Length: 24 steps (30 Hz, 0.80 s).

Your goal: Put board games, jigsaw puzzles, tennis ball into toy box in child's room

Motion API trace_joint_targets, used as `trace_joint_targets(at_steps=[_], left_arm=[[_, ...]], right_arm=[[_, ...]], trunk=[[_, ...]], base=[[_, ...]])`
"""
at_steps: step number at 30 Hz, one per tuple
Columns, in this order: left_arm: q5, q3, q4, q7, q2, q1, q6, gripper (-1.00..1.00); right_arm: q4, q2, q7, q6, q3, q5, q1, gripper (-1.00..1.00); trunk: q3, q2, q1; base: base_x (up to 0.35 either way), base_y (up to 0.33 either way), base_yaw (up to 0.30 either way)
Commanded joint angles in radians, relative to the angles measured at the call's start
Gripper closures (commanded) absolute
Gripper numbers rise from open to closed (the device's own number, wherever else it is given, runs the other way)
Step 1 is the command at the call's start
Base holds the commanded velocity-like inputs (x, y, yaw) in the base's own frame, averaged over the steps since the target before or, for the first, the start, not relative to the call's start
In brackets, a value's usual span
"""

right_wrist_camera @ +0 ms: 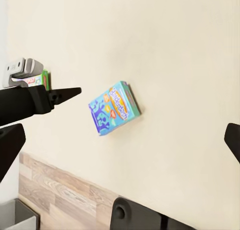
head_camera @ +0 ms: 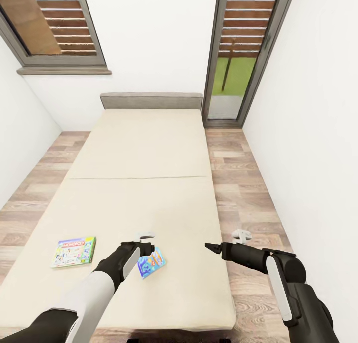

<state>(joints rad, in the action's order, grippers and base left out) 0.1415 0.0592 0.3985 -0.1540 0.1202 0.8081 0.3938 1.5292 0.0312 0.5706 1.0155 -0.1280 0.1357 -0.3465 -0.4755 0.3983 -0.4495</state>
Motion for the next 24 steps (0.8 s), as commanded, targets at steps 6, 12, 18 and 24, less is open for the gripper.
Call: trace_joint_targets(at_steps=[6, 12, 18, 24], left_arm=[[0.010, 0.006, 0.002, -0.008, 0.000, 0.000, 0.005, -1.00], [0.010, 0.005, 0.008, -0.008, 0.000, 0.000, 0.005, -1.00], [0.012, 0.001, 0.023, -0.009, -0.001, 0.001, 0.006, -1.00], [0.014, 0.000, 0.045, -0.010, 0.015, 0.040, 0.038, -1.00]], right_arm=[[0.001, 0.001, 0.000, 0.008, -0.002, 0.005, -0.001, -1.00], [0.002, 0.002, 0.000, 0.007, -0.001, 0.007, -0.001, -1.00], [0.000, 0.005, -0.005, 0.003, 0.006, 0.003, -0.002, -1.00], [0.000, 0.007, -0.005, 0.002, 0.009, 0.004, -0.003, -1.00]], trunk=[[-0.011, 0.002, 0.000], [-0.021, 0.002, 0.000], [-0.031, 0.002, 0.000], [-0.041, 0.002, 0.000]], base=[[0.000, 0.000, 0.000], [0.000, 0.000, 0.000], [0.000, 0.000, 0.000], [0.000, 0.000, 0.000]])
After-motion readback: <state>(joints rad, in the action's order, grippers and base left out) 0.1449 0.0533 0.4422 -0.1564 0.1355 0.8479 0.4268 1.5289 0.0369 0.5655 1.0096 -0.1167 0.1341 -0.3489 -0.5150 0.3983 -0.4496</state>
